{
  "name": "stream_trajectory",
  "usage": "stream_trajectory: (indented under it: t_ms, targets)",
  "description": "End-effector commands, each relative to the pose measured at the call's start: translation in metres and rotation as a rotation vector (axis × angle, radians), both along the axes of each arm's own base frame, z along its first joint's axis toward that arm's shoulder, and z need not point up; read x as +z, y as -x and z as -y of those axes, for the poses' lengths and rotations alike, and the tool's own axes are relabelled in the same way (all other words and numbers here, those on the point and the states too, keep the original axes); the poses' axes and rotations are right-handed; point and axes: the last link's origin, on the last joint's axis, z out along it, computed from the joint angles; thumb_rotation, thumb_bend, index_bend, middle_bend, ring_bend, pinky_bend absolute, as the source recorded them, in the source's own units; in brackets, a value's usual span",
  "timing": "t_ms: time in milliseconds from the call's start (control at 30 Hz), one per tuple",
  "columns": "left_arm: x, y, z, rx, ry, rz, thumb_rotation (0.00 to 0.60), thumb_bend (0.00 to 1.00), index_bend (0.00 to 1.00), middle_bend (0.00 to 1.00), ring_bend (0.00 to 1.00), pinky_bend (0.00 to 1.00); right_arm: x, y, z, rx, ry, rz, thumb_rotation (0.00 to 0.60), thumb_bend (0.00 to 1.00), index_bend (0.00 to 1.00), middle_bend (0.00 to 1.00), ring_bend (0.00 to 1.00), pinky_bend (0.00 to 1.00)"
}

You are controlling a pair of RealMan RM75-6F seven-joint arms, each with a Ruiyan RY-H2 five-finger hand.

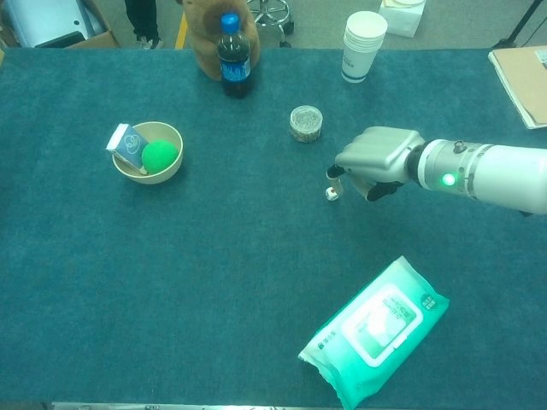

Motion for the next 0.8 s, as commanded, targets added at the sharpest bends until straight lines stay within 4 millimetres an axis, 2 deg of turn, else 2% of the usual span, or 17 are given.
stream_trajectory:
  t_ms: [33, 800]
  targets:
    - [0.0000, 0.0003, -0.0003, 0.000, 0.000, 0.000, 0.600, 0.08, 0.25, 0.16, 0.20, 0.38, -0.0010, 0.0001, 0.0004, -0.001, -0.002, -0.003, 0.600, 1.00, 0.39, 1.00, 1.00, 1.00]
    - [-0.0001, 0.0023, -0.0003, 0.005, 0.000, 0.006, 0.600, 0.08, 0.25, 0.16, 0.20, 0.38, -0.0078, 0.0029, 0.0014, -0.013, -0.018, -0.019, 0.600, 1.00, 0.39, 1.00, 1.00, 1.00]
